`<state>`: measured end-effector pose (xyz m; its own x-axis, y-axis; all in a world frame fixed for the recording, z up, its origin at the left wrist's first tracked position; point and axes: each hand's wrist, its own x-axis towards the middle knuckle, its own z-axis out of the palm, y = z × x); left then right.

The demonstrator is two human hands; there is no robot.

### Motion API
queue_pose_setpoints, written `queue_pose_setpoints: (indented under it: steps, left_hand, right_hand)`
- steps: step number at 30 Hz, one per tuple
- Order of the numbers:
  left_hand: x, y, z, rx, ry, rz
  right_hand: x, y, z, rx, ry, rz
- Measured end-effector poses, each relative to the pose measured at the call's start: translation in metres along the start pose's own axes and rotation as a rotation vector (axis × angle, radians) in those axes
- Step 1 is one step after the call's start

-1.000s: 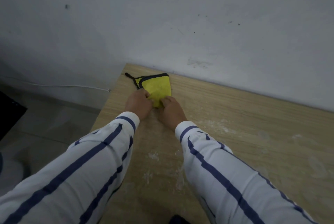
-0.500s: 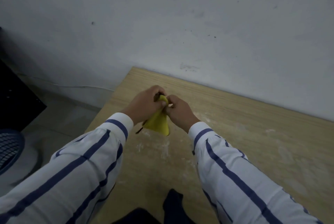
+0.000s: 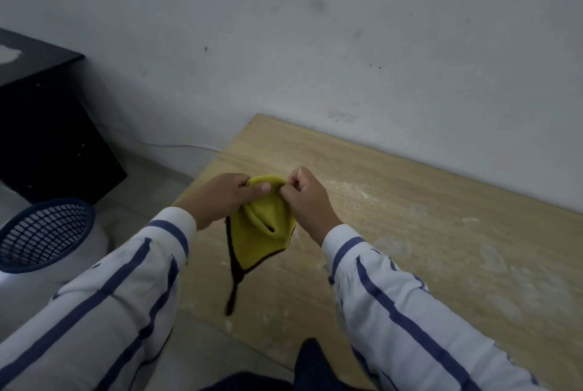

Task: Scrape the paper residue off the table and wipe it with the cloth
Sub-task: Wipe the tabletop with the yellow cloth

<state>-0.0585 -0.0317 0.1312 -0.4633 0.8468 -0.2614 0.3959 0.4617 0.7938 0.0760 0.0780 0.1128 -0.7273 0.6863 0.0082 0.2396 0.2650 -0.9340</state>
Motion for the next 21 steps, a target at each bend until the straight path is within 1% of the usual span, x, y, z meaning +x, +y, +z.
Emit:
queue_pose_setpoints:
  steps: [3,5,7,10,14,18,21]
  left_hand:
    - [-0.006,-0.011,-0.02,-0.136,-0.11,-0.108]
    - [-0.003,-0.025,-0.031,-0.112,-0.132,-0.149]
    - [0.005,-0.042,-0.038,-0.029,-0.084,-0.175]
    - [0.018,-0.066,-0.035,0.025,-0.048,-0.215]
    - [0.034,-0.1,-0.024,0.235,0.022,-0.227]
    - [0.042,-0.117,-0.023,0.426,0.104,-0.21]
    - [0.034,-0.117,-0.015,0.488,0.266,-0.164]
  right_hand:
    - [0.0,0.001,0.022,0.025,0.015,0.065]
    - [0.001,0.005,0.04,0.021,0.029,0.115]
    - [0.001,0.011,0.062,-0.009,0.035,0.169]
    - [0.0,0.024,0.096,-0.008,0.042,0.281]
    - [-0.001,0.04,0.126,-0.04,0.033,0.409]
    - [-0.005,0.054,0.138,-0.074,0.09,0.414]
    - [-0.009,0.062,0.145,-0.161,0.091,0.368]
